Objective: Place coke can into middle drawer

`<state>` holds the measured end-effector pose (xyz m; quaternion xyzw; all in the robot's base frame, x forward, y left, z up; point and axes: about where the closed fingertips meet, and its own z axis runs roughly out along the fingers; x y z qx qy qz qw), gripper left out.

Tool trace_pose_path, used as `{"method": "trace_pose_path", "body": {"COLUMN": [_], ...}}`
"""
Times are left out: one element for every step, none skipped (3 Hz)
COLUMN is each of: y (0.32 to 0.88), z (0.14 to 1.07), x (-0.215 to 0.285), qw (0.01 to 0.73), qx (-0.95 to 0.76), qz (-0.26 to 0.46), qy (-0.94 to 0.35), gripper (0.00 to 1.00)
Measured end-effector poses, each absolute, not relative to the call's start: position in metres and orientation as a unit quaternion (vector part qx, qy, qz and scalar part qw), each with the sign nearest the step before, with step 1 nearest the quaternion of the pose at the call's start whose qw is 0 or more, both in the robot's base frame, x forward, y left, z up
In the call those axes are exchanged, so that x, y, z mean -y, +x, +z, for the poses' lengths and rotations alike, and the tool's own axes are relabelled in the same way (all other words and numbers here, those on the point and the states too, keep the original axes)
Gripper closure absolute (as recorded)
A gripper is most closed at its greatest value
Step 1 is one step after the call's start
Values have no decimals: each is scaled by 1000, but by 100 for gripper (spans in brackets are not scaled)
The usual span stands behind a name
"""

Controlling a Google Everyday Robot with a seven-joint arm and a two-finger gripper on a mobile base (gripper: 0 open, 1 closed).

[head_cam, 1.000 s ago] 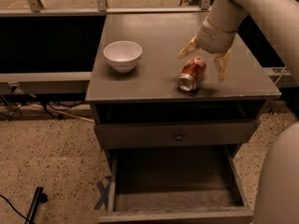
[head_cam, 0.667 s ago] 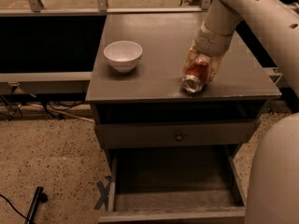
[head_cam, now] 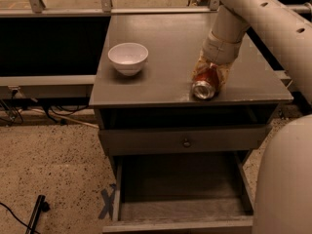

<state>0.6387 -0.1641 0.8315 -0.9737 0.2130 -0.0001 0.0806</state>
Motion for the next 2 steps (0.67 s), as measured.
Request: {"method": "trace_pose_path", "body": {"y": [613, 572], "z": [871, 931], "x": [163, 167], "qw": [115, 163], "qx": [-249, -337], "qz": [-13, -41], "qy": [-961, -926], "gripper": [100, 100]}}
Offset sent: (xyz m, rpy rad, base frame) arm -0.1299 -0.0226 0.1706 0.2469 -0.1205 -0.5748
